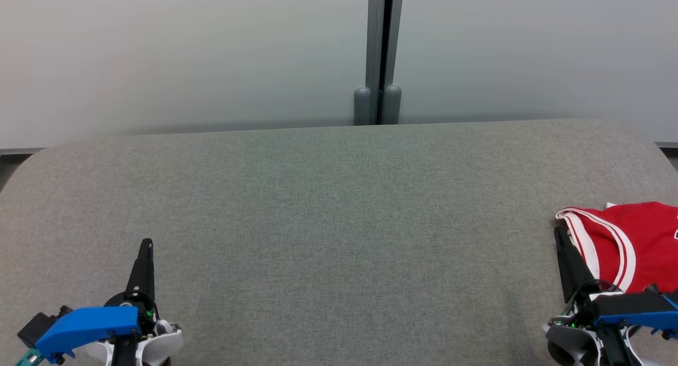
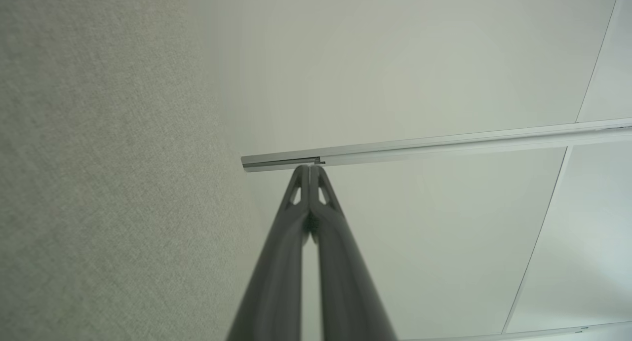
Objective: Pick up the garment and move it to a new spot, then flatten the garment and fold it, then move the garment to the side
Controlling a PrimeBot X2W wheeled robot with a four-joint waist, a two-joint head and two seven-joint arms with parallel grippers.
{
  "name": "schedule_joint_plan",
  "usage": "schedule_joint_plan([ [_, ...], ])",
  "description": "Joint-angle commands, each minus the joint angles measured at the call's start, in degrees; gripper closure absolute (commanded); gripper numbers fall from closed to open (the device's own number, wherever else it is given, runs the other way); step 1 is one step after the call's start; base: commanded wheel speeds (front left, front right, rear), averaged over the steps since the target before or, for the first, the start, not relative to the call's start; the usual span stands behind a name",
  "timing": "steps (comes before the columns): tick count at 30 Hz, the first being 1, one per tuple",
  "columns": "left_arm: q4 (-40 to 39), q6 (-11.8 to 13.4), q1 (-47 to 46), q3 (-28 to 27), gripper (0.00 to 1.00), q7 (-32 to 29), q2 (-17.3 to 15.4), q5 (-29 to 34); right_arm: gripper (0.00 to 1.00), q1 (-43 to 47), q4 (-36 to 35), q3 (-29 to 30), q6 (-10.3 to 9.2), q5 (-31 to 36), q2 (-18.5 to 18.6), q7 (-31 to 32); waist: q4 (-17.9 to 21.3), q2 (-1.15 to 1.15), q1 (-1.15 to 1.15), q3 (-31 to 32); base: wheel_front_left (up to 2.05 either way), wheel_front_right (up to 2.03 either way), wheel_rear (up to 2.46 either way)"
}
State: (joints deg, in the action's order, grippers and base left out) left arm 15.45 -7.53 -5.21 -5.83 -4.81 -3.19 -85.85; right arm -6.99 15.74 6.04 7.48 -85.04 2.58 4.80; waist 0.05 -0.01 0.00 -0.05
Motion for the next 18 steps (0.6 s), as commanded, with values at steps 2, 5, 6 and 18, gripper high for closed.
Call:
schedule_joint_plan([
  [2,-0.6,0.1,-1.2,-0.3,1.00,-0.5,0.2,-1.3,1.00,0.6,-0.7,0.3,0.02,-1.7,0.5,0.5,0.0,0.01,0.00,0.0,0.00,0.00,0.00],
  [5,-0.8,0.1,-1.1,-0.4,1.00,-0.8,0.2,-2.5,1.00,0.7,-1.0,0.3,0.02,-2.9,0.5,0.8,0.0,0.01,0.00,0.0,0.00,0.00,0.00],
  [6,-0.9,0.1,-1.1,-0.4,1.00,-0.9,0.3,-2.9,1.00,0.8,-1.1,0.4,0.02,-3.3,0.5,0.9,0.0,0.01,0.00,0.0,0.00,0.00,0.00],
  [18,-1.7,0.1,-1.3,-0.8,1.00,-2.0,0.4,-6.6,1.00,1.2,-2.0,0.6,0.02,-7.5,0.5,2.0,0.0,0.01,0.00,-0.1,0.00,0.00,0.00],
])
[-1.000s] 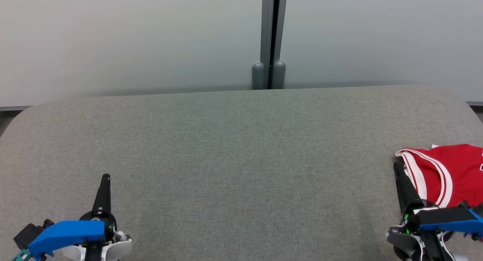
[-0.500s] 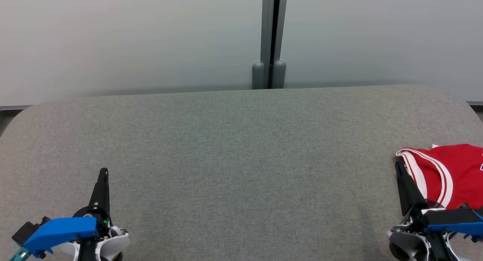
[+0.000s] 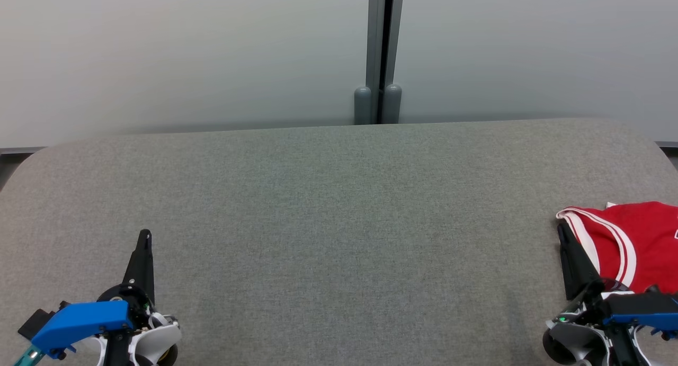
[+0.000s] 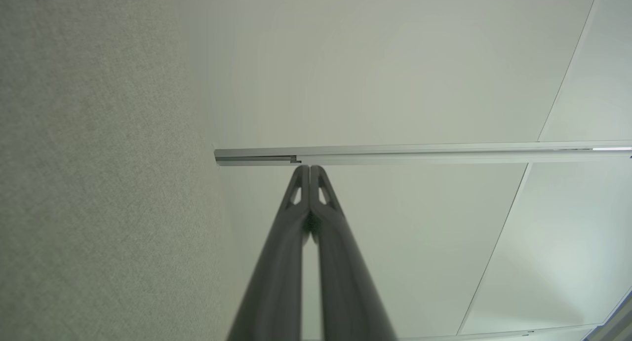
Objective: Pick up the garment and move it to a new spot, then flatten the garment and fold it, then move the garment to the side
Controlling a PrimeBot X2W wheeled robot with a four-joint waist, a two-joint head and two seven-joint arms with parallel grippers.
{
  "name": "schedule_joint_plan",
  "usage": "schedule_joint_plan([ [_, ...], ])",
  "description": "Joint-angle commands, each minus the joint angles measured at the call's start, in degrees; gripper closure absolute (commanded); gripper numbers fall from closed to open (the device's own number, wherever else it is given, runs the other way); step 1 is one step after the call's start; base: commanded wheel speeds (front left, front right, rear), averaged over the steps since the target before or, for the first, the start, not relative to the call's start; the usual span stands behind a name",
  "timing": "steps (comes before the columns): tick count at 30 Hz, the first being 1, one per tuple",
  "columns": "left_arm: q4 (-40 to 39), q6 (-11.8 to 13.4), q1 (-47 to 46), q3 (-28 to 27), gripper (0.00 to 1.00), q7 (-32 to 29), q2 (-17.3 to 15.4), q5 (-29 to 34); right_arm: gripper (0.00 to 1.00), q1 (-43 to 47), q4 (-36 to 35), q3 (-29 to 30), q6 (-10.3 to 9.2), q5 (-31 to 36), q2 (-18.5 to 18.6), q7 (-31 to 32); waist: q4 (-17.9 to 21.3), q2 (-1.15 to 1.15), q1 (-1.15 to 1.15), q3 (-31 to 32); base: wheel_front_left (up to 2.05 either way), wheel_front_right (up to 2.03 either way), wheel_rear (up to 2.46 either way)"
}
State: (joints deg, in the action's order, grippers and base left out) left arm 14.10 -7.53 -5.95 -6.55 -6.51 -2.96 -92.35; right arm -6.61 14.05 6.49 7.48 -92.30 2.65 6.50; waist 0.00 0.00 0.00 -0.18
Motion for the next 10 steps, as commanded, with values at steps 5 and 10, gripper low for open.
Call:
schedule_joint_plan([
  [5,-0.3,0.1,-0.5,-0.1,1.00,-0.3,0.2,-0.1,1.00,0.8,-0.3,0.2,0.02,-0.2,0.4,0.3,0.0,0.00,0.00,0.0,0.00,0.00,0.00],
  [10,-0.3,0.1,-0.5,-0.1,1.00,-0.3,0.2,-0.1,1.00,0.8,-0.3,0.2,0.02,-0.2,0.4,0.3,0.0,0.00,0.00,0.0,0.00,0.00,0.00],
])
